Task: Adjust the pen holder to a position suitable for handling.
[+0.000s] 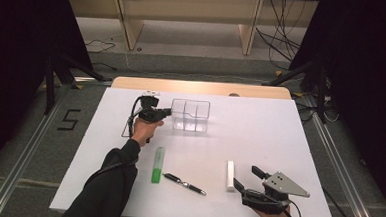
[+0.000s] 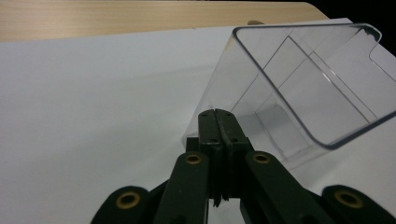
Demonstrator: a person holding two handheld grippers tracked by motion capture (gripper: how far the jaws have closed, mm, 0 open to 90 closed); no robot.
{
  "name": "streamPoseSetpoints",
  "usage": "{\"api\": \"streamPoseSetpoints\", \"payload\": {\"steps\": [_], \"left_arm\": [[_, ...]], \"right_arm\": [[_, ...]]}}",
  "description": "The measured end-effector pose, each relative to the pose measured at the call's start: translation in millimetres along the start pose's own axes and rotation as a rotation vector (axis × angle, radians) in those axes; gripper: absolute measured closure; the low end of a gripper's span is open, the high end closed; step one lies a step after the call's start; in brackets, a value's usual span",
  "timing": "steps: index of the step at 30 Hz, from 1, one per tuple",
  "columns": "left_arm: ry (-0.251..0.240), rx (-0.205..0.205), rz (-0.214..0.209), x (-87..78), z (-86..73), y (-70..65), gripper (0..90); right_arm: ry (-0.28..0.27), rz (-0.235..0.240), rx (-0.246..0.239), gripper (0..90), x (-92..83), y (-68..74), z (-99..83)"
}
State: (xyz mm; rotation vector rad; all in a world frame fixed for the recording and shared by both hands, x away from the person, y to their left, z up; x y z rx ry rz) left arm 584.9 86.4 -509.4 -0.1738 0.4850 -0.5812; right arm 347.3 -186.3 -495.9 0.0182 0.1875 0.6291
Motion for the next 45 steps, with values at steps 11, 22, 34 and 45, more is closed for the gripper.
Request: {"api": "streamPoseSetpoints", "payload": {"steps": [11,22,34,45], "left_arm": [[-0.002,-0.017,-0.006,12.7,-3.3,-14.1,89.5],[-0.004,-0.009,-0.012,13.9,-3.7,-16.9,89.3],[-0.06,-0.03,-0.026,-20.6,4.0,-4.3,78.5],[0.0,0.045,-0.136,-60.5,-9.8,-30.6,47.5]], "right_arm": [[0.001,0.003,0.002,24.6,0.1,0.9,0.1],[0.001,0.002,0.002,24.6,-0.8,0.7,0.1],[0.0,0.001,0.005,24.6,-0.5,0.3,0.0],[0.001,-0.001,0.007,24.6,0.2,1.2,-0.4]]}}
Point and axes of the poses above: each handheld gripper's, and its own axes: x roughly forward along the jaws, z roughly out of its top, y roughly to its left, the point moved 9 cm from there along x, roughly forward along the jaws, and after that the axes turned 12 degrees about -y, right-handed, at the moved point
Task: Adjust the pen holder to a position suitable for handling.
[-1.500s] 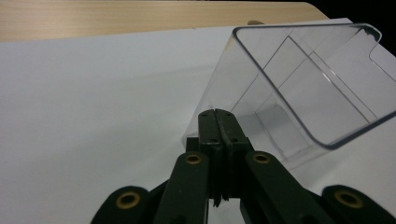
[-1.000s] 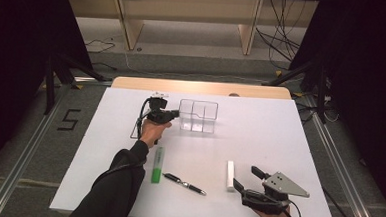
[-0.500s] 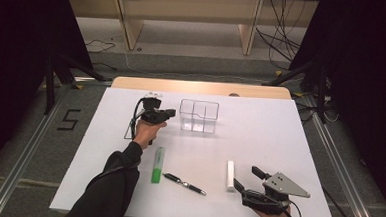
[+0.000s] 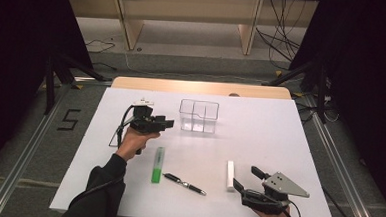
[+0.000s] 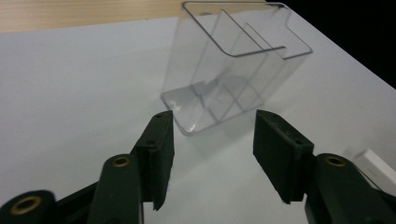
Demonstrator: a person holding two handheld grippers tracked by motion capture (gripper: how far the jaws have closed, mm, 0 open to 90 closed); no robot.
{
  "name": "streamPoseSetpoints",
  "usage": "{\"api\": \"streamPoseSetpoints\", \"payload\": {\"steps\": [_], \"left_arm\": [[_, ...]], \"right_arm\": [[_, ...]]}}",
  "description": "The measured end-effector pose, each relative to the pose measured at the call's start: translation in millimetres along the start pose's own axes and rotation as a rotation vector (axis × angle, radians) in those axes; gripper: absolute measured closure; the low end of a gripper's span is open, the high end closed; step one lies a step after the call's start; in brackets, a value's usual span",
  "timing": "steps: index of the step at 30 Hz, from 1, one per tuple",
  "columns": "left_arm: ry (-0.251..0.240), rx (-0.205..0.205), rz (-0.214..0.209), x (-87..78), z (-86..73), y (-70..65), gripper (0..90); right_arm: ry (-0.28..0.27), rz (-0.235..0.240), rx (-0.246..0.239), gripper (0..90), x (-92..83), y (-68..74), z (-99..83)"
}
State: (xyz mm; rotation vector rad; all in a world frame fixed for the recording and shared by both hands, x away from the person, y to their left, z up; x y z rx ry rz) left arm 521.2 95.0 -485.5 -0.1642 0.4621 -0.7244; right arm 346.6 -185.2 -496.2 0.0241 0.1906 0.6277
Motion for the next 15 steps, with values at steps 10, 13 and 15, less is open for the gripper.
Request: {"api": "streamPoseSetpoints", "payload": {"steps": [10,13,15], "left_arm": [[0.078,0.115,-0.11,-21.2,-13.2,-31.3,34.4],[0.11,0.167,-0.137,-25.1,-16.8,-41.1,31.7],[0.134,0.203,-0.158,-26.1,-19.3,-47.8,30.1]], "right_arm": [[0.006,0.012,0.001,24.6,-0.1,3.0,-1.3],[0.012,0.012,0.002,24.6,0.1,2.6,-2.5],[0.01,0.011,0.005,24.6,0.1,2.6,-2.1]]}}
Point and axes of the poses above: each handheld gripper's, and its own axes: x roughly forward along the jaws, z roughly out of its top, y roughly to its left, the point moved 9 cm from there along x, roughly forward along the jaws, and after that the axes turned 12 degrees about -y, right-handed, at the moved point
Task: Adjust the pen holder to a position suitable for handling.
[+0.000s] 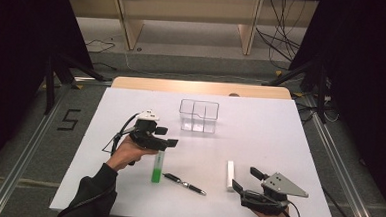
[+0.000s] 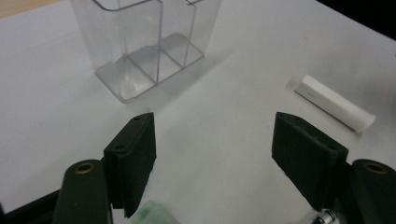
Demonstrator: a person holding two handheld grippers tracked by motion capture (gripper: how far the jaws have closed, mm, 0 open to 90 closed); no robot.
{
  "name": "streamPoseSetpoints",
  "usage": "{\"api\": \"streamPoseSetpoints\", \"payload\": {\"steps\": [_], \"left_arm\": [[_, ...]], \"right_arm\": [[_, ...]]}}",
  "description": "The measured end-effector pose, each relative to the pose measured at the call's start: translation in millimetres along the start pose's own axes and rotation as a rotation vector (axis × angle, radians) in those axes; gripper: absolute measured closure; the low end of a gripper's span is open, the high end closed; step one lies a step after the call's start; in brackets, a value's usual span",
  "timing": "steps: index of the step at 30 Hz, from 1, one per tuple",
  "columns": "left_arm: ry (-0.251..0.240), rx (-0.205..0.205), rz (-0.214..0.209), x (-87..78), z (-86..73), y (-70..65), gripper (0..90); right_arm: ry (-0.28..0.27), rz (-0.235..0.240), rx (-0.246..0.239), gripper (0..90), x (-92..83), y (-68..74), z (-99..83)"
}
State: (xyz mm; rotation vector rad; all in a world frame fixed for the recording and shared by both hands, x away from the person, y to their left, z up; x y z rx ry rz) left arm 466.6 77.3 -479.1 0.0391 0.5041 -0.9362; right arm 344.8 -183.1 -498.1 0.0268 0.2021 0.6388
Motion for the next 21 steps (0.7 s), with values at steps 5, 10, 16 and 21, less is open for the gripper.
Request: {"api": "streamPoseSetpoints", "payload": {"steps": [5,10,16,21], "left_arm": [[0.05,0.076,-0.007,1.9,-3.2,-9.0,26.1],[0.092,0.102,-0.022,2.1,-7.5,-14.8,23.2],[0.137,0.154,-0.06,3.4,-12.2,-28.8,21.3],[0.169,0.195,-0.074,2.7,-14.6,-34.5,21.1]], "right_arm": [[0.001,0.003,-0.002,24.6,0.1,0.9,-0.3],[-0.001,0.007,0.004,24.6,-0.5,-0.3,-0.3],[-0.015,0.003,0.012,24.6,-4.6,-2.9,2.7],[-0.012,0.003,0.019,24.6,-5.1,-3.3,1.6]]}}
Point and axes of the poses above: each handheld gripper's, and its own axes: x roughly forward along the jaws, z roughly out of its top, y roughly to its left, the point moved 9 cm from there along x, roughly forward along the jaws, and after that the axes turned 12 degrees about -y, right-handed, at the moved point
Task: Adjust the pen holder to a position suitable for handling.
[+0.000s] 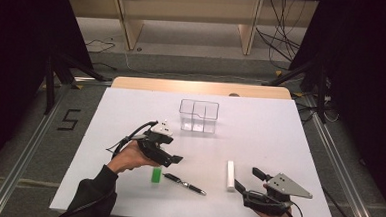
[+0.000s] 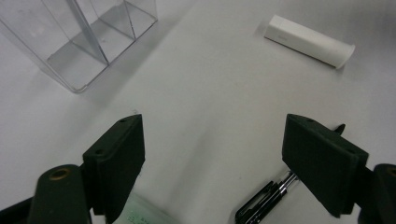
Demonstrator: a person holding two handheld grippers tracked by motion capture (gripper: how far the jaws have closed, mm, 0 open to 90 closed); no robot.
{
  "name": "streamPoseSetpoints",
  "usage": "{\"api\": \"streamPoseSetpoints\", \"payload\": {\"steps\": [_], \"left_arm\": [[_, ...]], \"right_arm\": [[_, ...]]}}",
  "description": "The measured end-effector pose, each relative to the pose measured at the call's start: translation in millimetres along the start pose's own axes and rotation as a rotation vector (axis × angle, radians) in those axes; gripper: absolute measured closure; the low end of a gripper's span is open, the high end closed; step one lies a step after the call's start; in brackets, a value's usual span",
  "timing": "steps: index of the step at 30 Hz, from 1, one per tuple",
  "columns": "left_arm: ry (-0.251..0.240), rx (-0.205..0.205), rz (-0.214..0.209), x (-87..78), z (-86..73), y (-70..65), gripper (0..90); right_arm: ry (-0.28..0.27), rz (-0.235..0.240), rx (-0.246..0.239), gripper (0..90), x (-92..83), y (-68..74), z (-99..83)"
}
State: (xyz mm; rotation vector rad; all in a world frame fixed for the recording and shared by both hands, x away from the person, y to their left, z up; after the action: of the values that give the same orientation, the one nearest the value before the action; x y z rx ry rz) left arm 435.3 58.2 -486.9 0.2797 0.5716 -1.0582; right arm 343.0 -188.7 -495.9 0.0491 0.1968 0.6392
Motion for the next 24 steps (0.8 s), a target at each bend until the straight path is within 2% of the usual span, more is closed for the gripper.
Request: {"api": "streamPoseSetpoints", "payload": {"steps": [7,11,13,19,21,24], "left_arm": [[0.041,0.05,-0.018,3.5,-3.7,-11.4,20.5],[0.067,0.078,-0.043,5.2,-6.0,-18.3,20.3],[0.076,0.083,-0.048,7.3,-7.7,-21.6,20.3],[0.134,0.126,-0.086,11.3,-14.2,-31.9,20.3],[0.162,0.154,-0.092,13.2,-17.9,-34.0,20.2],[0.194,0.167,-0.099,16.5,-23.7,-35.8,19.8]], "right_arm": [[0.005,-0.002,-0.002,24.6,0.2,0.3,-0.9],[0.008,0.001,-0.006,24.6,0.9,1.5,-1.3],[0.008,0.001,-0.004,24.6,1.4,1.8,-1.4],[0.011,0.001,-0.009,24.6,1.9,3.5,-1.8],[0.014,0.002,-0.009,24.6,2.0,4.0,-2.4],[0.016,0.005,-0.01,24.6,3.0,5.1,-3.4]]}}
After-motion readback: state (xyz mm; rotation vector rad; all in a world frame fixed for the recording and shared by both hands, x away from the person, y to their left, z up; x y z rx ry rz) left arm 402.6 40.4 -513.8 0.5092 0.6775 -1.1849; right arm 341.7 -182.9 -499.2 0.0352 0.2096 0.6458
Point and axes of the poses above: each handheld gripper's, and its own axes: x roughly forward along the jaws, z roughly out of its top, y roughly to its left, the point moved 9 cm from there along x, roughly forward along the jaws, and after that the axes turned 12 degrees about -y, right-handed, at the moved point
